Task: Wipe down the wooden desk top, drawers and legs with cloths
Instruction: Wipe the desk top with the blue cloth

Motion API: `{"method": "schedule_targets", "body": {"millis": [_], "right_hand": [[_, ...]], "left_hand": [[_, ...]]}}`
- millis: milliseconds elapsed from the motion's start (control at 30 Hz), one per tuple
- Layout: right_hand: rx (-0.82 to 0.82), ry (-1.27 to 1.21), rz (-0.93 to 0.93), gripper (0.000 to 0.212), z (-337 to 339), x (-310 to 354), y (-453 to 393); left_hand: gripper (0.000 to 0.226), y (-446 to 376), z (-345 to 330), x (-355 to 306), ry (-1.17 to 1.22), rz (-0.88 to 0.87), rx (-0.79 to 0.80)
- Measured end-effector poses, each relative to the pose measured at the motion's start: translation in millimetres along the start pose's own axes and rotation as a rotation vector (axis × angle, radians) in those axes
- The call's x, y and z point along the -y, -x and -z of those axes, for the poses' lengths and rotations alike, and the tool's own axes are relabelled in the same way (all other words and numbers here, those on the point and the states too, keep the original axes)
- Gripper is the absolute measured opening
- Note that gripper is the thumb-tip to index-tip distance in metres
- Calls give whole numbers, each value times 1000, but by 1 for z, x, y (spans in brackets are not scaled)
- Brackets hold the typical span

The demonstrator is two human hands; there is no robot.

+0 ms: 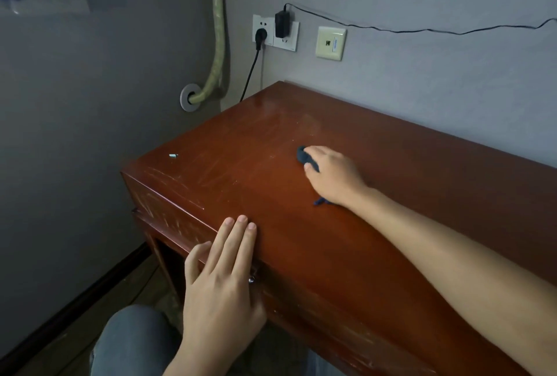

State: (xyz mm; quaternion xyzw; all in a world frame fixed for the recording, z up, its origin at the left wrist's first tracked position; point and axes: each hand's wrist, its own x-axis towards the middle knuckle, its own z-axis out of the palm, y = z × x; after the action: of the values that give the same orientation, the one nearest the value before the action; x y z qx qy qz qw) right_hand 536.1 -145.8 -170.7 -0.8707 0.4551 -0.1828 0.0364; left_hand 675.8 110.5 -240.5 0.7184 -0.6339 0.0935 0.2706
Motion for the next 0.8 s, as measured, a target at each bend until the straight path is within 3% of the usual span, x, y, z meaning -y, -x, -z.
{"method": "schedule_targets", "body": {"millis": [167, 267, 367, 533, 600, 667, 800], "right_hand": [[99, -206, 379, 43, 0, 49, 75], [231, -302, 493, 42, 12, 43, 90], [168, -236, 409, 38, 10, 23, 55], [-10, -50, -69, 38, -3, -26, -47], [-73, -48, -180, 39, -8, -33, -60], [-11, -55, -112, 43, -5, -21, -47], [273, -230, 107, 45, 16, -13, 12]], "left_hand": [[71, -2, 9, -1, -6, -3, 18], [67, -6, 13, 1, -6, -12, 43], [63, -14, 21, 2, 1, -33, 70], [60, -37, 29, 3, 16, -85, 172], [63, -49, 31, 0, 39, -93, 217], [71, -62, 31, -2, 59, -124, 274], [85, -93, 22, -6, 56, -188, 372]]}}
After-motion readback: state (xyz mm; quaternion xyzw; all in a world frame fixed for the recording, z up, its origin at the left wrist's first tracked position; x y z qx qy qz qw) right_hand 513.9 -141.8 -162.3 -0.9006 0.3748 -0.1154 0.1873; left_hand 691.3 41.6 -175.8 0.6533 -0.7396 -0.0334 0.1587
